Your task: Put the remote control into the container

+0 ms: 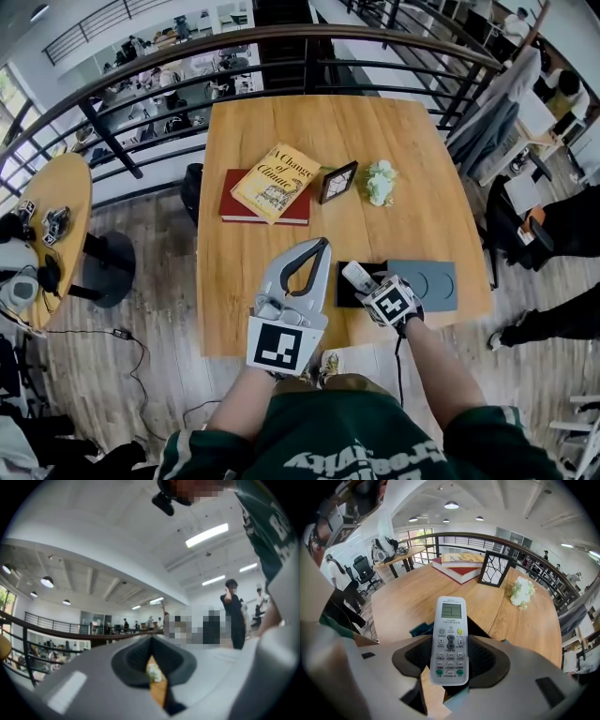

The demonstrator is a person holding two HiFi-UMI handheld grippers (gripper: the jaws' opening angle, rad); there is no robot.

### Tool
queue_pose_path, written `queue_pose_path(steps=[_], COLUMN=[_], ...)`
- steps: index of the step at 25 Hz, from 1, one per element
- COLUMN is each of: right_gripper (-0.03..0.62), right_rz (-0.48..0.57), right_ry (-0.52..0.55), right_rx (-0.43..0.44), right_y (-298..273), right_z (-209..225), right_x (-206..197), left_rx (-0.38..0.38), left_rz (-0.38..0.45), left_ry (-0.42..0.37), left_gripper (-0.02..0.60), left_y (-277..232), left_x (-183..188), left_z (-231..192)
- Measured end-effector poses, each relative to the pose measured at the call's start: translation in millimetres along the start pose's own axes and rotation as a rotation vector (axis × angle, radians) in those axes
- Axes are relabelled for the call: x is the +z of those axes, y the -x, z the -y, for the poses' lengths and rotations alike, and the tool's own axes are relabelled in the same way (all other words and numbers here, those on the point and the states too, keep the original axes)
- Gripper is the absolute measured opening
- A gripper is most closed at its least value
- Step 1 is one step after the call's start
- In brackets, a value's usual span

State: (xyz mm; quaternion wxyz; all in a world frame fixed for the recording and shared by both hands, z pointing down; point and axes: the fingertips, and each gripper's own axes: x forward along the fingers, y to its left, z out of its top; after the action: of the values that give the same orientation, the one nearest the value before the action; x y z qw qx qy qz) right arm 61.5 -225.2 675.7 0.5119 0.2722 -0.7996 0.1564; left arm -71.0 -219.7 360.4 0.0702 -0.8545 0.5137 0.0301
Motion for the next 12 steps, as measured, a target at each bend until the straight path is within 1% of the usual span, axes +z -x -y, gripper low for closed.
queue_pose_path(steps=[6, 12], right_gripper=[0.249, 0.249], right_rz=[-0.064, -0.142], right_ry=[-0.052, -0.049], right_rx=[0.026, 0.018], right_y=[-8.7, -21.6], right_z=[0.6, 3.4], right_x=[-9.6, -20.7], left_rx=[0.000, 0.009], left_rz=[-0.003, -0.008], left_ry=[0.030, 0.036], left_gripper=[-0.002, -0.002], left_y=[3.7, 8.9], left_x=[-1.7, -4.7], left_z=[-2.1, -8.5])
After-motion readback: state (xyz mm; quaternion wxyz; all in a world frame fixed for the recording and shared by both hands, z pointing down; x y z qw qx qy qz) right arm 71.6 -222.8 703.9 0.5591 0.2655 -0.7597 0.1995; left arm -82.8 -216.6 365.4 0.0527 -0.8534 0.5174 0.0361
